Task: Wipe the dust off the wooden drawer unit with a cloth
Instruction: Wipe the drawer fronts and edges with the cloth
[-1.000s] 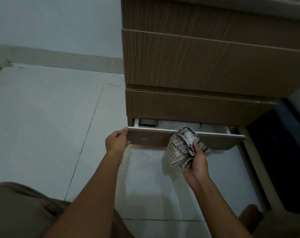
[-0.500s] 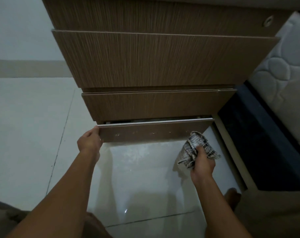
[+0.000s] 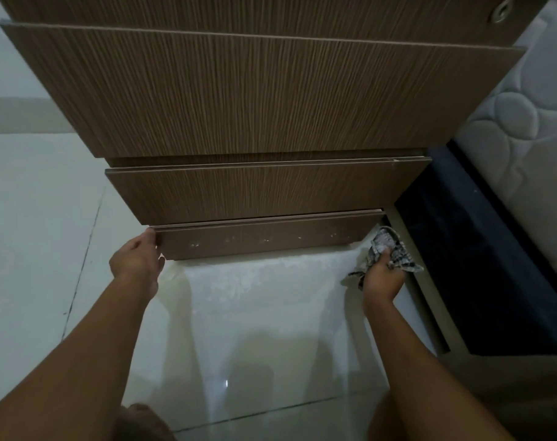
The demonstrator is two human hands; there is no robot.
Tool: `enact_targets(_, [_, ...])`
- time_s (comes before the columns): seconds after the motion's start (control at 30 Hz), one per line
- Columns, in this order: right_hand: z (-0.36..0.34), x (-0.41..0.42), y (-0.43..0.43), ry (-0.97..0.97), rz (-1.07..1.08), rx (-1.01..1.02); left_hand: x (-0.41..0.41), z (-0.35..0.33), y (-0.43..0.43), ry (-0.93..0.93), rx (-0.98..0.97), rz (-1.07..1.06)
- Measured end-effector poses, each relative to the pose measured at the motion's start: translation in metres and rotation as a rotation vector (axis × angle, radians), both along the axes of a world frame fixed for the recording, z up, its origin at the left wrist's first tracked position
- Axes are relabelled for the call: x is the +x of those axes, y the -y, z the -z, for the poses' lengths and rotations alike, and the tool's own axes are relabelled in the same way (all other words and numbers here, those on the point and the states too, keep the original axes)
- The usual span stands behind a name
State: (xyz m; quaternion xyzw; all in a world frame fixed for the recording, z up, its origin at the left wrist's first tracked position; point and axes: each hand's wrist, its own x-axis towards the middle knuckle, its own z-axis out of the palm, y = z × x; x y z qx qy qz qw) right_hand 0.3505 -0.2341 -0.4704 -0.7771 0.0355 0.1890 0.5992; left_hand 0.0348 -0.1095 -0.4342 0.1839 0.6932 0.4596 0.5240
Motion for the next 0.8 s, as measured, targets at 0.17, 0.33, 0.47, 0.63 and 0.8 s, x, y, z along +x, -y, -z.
enact_targets(0.17, [0.011,0.005,-0.029,-0.171,0.083,0.076,-0.002,-0.001,-0.002,-0.023,-0.014,0.023])
enact_targets(0.33, [0.019,0.004,-0.056,-0.308,0.136,0.230,-0.003,0.005,-0.003,-0.059,0.001,0.015])
enact_targets(0.47, [0.023,-0.011,-0.070,-0.296,0.176,0.241,-0.004,0.010,-0.003,-0.076,0.008,0.015])
enact_targets(0.63, [0.029,-0.031,-0.081,-0.205,0.175,0.237,-0.004,0.008,-0.002,-0.087,0.007,0.031])
enact_targets(0.8, [0.035,-0.062,-0.085,-0.148,0.124,0.211,-0.005,0.006,-0.001,-0.092,0.006,0.038])
